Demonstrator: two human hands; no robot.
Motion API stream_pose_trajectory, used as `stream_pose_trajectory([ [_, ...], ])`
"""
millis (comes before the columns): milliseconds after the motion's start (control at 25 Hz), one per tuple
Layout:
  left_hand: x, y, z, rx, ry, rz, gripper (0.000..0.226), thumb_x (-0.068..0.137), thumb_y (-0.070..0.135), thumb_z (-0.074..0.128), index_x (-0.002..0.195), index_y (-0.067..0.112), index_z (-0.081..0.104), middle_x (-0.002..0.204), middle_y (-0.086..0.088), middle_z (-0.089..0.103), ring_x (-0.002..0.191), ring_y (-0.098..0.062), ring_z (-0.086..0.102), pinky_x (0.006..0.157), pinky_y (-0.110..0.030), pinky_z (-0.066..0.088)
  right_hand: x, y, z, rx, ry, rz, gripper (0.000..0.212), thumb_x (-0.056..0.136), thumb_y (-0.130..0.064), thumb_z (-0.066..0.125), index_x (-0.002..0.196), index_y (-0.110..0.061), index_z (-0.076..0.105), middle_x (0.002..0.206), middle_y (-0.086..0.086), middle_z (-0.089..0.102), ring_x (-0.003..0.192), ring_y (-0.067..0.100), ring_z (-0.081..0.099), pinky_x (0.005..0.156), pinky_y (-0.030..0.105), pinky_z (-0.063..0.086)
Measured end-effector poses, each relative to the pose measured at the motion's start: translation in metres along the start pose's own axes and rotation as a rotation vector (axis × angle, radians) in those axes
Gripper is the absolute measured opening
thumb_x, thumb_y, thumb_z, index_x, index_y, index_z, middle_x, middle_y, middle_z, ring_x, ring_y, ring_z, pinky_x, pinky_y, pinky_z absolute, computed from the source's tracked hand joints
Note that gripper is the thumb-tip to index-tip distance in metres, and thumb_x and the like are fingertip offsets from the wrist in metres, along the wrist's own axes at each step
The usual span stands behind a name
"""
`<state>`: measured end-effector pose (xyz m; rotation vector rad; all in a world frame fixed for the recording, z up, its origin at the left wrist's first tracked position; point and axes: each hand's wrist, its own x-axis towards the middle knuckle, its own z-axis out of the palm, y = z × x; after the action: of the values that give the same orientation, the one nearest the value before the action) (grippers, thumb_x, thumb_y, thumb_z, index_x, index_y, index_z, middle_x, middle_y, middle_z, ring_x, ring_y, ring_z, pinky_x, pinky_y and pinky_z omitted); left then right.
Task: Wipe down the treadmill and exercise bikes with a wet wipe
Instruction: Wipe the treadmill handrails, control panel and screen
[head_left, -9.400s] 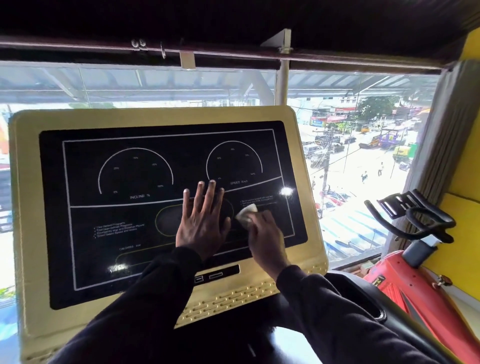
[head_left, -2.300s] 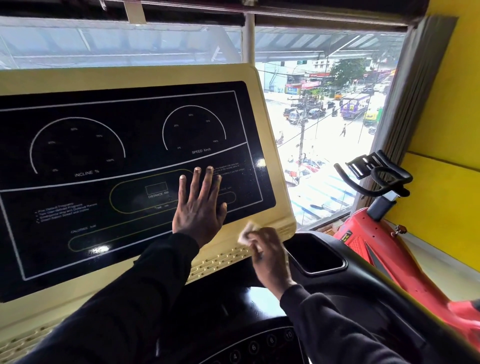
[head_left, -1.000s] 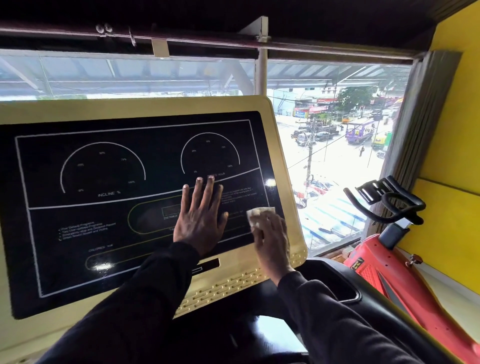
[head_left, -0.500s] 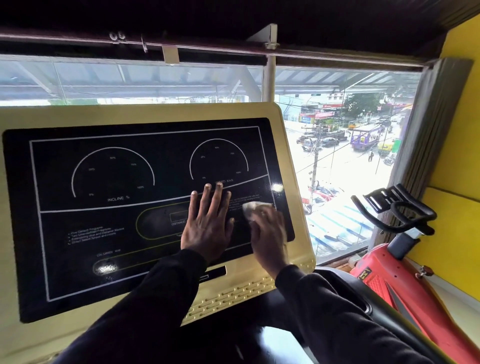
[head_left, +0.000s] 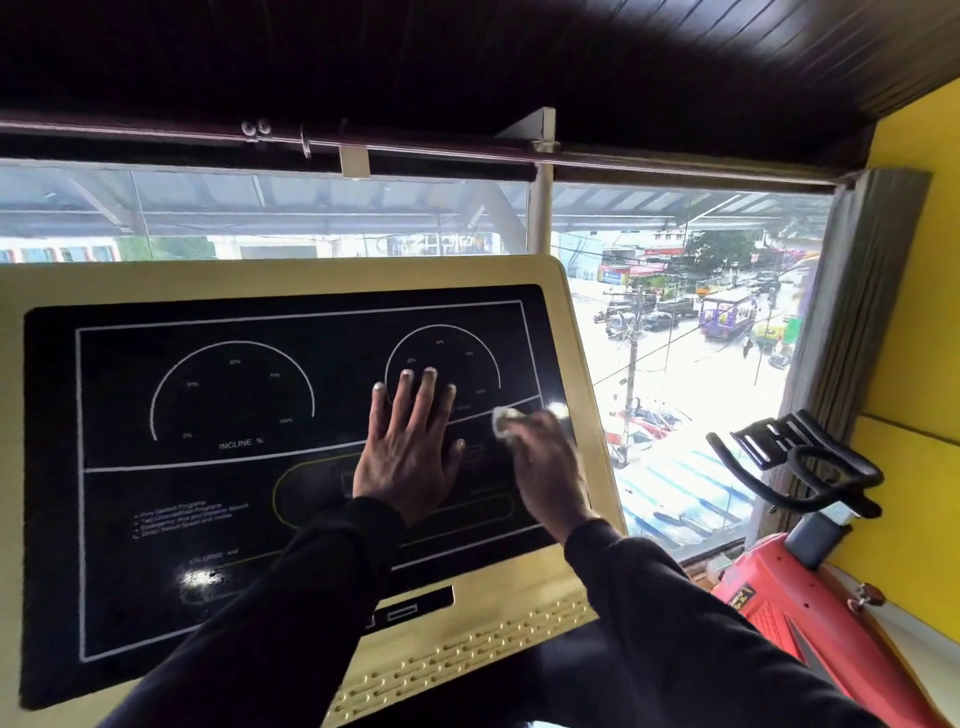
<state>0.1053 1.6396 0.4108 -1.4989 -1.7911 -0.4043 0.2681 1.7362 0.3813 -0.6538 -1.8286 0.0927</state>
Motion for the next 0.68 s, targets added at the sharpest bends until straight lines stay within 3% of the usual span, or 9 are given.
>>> stream_pose_trajectory([
  [80, 0.0, 0.001, 0.0, 0.003, 0.001, -0.003, 0.07, 0.091, 0.051, 0.032, 0.149, 0.012, 0.039, 0.159, -0.015, 0.027, 0.147, -0.037, 0.023, 0.119, -0.054, 0.006, 0.012, -0.002, 0.003, 0.018, 0.093, 0.146, 0.019, 0.093, -0.006, 0.057, 0.105, -0.015, 0.07, 0.098, 0.002, 0.06, 0.085, 0.018, 0.059, 0.067, 0.021, 0.049],
  [200, 0.001, -0.002, 0.001, -0.004, 0.009, -0.002, 0.069, 0.094, 0.051, 0.031, 0.149, 0.011, 0.04, 0.159, -0.015, 0.029, 0.147, -0.037, 0.025, 0.118, -0.054, 0.008, 0.004, -0.018, 0.016, -0.007, -0.077, -0.142, 0.018, 0.096, -0.014, 0.055, 0.107, -0.018, 0.069, 0.098, 0.0, 0.062, 0.086, 0.01, 0.055, 0.073, 0.023, 0.047],
  [280, -0.002, -0.002, 0.003, -0.013, 0.005, -0.007, 0.068, 0.094, 0.051, 0.034, 0.149, 0.012, 0.039, 0.158, -0.014, 0.03, 0.147, -0.036, 0.025, 0.118, -0.054, 0.009, 0.015, -0.011, 0.014, -0.003, -0.057, -0.184, 0.018, 0.094, -0.012, 0.056, 0.108, -0.017, 0.068, 0.094, 0.001, 0.061, 0.083, 0.007, 0.05, 0.069, 0.025, 0.049],
  [360, -0.001, 0.0, -0.001, -0.037, 0.016, -0.026, 0.069, 0.088, 0.052, 0.039, 0.146, 0.014, 0.043, 0.155, -0.013, 0.035, 0.144, -0.035, 0.029, 0.117, -0.052, 0.013, 0.032, -0.006, 0.01, 0.036, 0.135, 0.043, 0.018, 0.092, -0.006, 0.06, 0.105, -0.014, 0.069, 0.091, 0.001, 0.058, 0.081, 0.011, 0.051, 0.065, 0.032, 0.054],
  [440, 0.011, 0.0, -0.012, -0.092, 0.049, -0.038, 0.066, 0.081, 0.052, 0.046, 0.136, 0.015, 0.052, 0.144, -0.01, 0.046, 0.133, -0.034, 0.042, 0.111, -0.051, 0.024, 0.038, -0.018, 0.011, 0.072, 0.16, 0.157, 0.016, 0.093, -0.009, 0.059, 0.1, -0.018, 0.07, 0.089, -0.004, 0.052, 0.079, 0.013, 0.052, 0.063, 0.032, 0.054],
  [520, 0.028, -0.007, -0.019, -0.134, 0.075, -0.042, 0.061, 0.081, 0.051, 0.052, 0.13, 0.014, 0.055, 0.135, -0.009, 0.05, 0.125, -0.033, 0.047, 0.108, -0.049, 0.029, 0.031, -0.036, 0.017, 0.078, 0.0, -0.055, 0.014, 0.093, -0.015, 0.057, 0.096, -0.024, 0.068, 0.086, -0.004, 0.053, 0.076, 0.016, 0.054, 0.063, 0.029, 0.049],
  [600, 0.039, -0.015, -0.019, -0.11, 0.082, -0.044, 0.069, 0.084, 0.053, 0.054, 0.139, 0.013, 0.049, 0.147, -0.014, 0.042, 0.137, -0.037, 0.038, 0.114, -0.054, 0.021, 0.036, -0.033, 0.018, 0.052, -0.104, -0.205, 0.018, 0.093, -0.022, 0.05, 0.1, -0.024, 0.066, 0.088, 0.0, 0.056, 0.078, 0.016, 0.054, 0.063, 0.031, 0.049],
  [680, 0.04, -0.019, -0.013, -0.06, 0.073, -0.035, 0.077, 0.085, 0.058, 0.048, 0.145, 0.012, 0.044, 0.155, -0.016, 0.034, 0.144, -0.039, 0.029, 0.118, -0.057, 0.014, 0.059, -0.014, 0.016, 0.026, 0.027, -0.099, 0.018, 0.093, -0.017, 0.052, 0.103, -0.023, 0.067, 0.089, 0.002, 0.056, 0.077, 0.011, 0.05, 0.061, 0.034, 0.053],
])
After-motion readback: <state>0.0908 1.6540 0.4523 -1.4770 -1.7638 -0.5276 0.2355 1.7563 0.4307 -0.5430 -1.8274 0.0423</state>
